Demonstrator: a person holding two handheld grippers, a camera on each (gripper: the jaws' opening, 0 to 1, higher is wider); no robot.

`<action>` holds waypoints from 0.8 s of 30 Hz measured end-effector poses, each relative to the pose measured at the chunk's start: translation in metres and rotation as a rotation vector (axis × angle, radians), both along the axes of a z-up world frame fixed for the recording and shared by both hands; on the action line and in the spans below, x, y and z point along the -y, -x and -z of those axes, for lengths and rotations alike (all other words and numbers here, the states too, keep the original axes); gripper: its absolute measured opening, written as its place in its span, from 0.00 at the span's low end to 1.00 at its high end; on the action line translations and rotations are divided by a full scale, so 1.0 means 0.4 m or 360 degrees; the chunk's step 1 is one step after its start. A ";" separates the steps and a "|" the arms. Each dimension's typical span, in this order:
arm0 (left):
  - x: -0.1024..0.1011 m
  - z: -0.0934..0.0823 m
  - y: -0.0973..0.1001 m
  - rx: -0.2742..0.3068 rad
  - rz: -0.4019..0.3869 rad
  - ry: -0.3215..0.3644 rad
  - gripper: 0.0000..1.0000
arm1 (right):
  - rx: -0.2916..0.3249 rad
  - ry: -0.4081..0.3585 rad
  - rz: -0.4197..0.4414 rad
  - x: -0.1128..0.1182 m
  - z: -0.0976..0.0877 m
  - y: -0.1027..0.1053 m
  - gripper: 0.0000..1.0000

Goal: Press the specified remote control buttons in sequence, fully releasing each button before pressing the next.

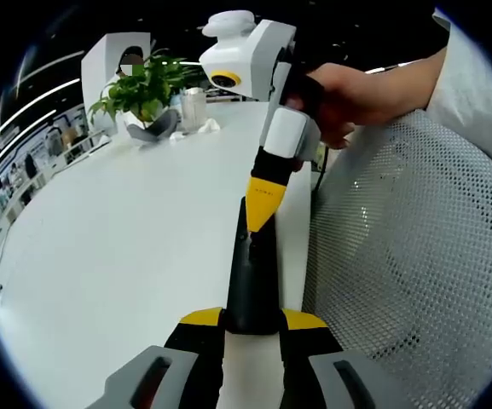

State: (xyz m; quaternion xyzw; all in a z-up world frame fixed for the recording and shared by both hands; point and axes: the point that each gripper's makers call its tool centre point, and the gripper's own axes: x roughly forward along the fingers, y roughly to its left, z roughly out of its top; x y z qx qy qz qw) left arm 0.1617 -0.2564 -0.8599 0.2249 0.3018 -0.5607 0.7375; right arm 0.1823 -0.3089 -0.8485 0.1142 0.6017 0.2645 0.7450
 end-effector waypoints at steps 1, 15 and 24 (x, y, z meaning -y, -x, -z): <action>0.000 0.000 0.000 0.0000 -0.0001 0.0000 0.24 | 0.0004 -0.0002 -0.0003 -0.002 -0.001 0.000 0.00; -0.001 0.000 0.001 0.0002 -0.0002 0.0003 0.24 | 0.0018 0.0025 -0.0050 -0.008 0.007 0.005 0.00; -0.002 0.000 0.000 0.0002 0.0001 0.0014 0.24 | 0.0077 0.0078 -0.0119 -0.011 0.008 0.005 0.00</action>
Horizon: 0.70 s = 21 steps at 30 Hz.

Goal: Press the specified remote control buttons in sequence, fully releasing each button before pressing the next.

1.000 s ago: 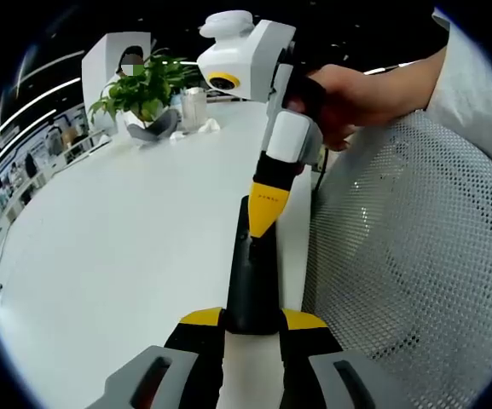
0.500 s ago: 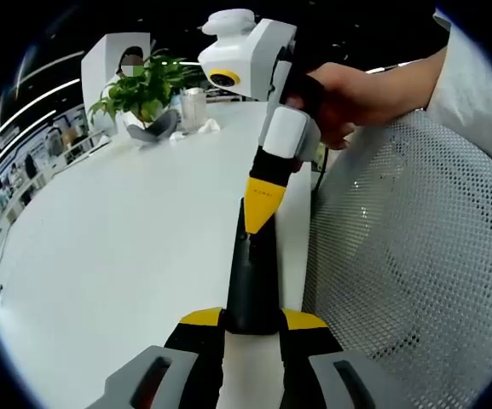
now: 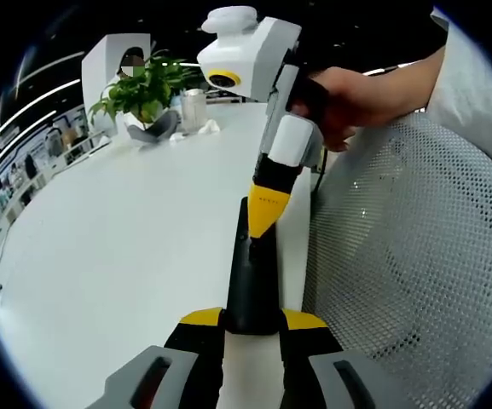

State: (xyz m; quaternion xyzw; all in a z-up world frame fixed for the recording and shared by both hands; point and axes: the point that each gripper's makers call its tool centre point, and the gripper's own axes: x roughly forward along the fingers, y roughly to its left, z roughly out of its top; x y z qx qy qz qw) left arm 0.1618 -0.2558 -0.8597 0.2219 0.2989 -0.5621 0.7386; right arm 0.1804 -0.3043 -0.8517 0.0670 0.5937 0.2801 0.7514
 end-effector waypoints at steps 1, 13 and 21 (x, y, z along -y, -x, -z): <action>0.000 0.001 0.000 0.0000 -0.0001 0.0001 0.24 | -0.0004 -0.0004 0.0003 0.001 0.001 -0.002 0.00; 0.000 0.001 -0.001 0.0005 0.0007 0.0005 0.24 | -0.0031 -0.0043 0.0033 0.000 -0.001 -0.001 0.00; 0.001 0.000 0.001 0.0005 0.0004 0.0008 0.24 | -0.0071 -0.0067 0.0083 0.003 -0.001 -0.002 0.00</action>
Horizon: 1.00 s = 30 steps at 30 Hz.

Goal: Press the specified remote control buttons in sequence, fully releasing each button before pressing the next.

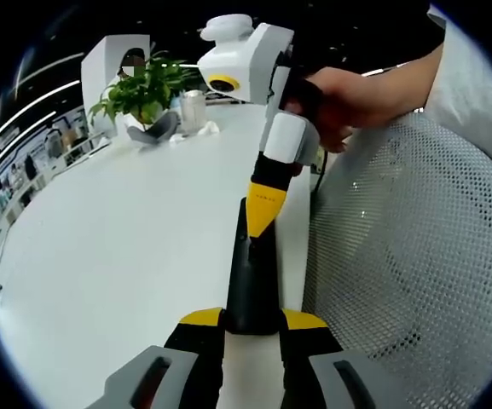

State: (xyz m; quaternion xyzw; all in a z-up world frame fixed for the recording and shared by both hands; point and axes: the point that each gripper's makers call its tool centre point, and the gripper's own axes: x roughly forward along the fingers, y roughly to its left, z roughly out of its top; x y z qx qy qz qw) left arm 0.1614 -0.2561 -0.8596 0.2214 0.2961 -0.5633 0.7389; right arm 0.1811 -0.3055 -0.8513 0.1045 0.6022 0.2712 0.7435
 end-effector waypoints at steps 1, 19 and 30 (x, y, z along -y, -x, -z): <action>0.000 0.000 0.000 0.0000 0.0000 0.0000 0.24 | 0.0005 0.0006 -0.0004 0.000 0.000 0.000 0.00; 0.001 0.001 -0.004 -0.0005 -0.0012 0.0011 0.24 | -0.0046 0.0071 -0.0018 0.016 0.002 0.015 0.00; 0.001 0.000 -0.002 -0.0007 -0.0016 0.0017 0.24 | -0.0059 0.0074 -0.0043 0.012 0.005 0.023 0.00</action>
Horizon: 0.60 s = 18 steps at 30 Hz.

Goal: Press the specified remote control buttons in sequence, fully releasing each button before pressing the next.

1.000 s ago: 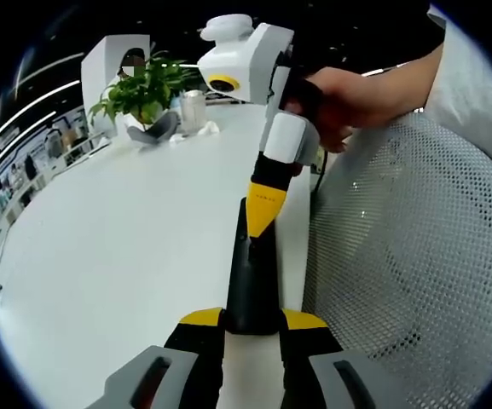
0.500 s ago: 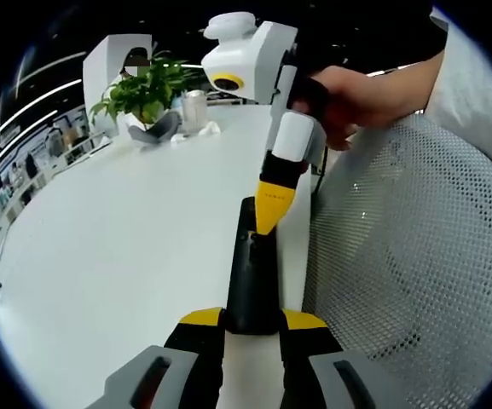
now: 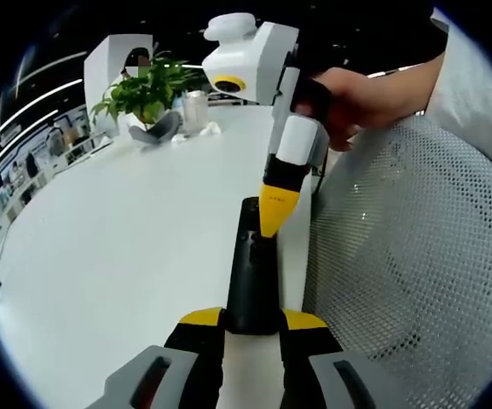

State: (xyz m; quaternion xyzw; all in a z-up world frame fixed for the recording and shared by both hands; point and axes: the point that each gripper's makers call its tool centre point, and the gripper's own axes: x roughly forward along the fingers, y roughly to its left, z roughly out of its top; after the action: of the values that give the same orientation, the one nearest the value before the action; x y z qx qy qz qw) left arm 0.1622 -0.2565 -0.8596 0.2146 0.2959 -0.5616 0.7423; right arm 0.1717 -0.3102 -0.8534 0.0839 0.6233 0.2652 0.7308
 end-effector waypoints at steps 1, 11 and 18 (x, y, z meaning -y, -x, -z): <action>0.000 0.000 0.000 0.0000 0.0000 0.0001 0.24 | 0.0000 0.0000 0.0001 0.000 0.000 0.000 0.00; 0.000 -0.001 0.002 0.0000 0.0004 0.0001 0.24 | 0.0056 0.0050 -0.0052 -0.001 0.001 0.006 0.00; -0.002 0.000 0.001 -0.0002 0.0004 0.0003 0.24 | 0.0066 0.0028 -0.0057 -0.001 0.005 0.005 0.00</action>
State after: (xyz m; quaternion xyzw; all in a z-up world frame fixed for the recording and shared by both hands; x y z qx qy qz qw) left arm 0.1617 -0.2558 -0.8598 0.2139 0.2955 -0.5630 0.7416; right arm 0.1697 -0.3100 -0.8553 0.0608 0.6117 0.2743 0.7395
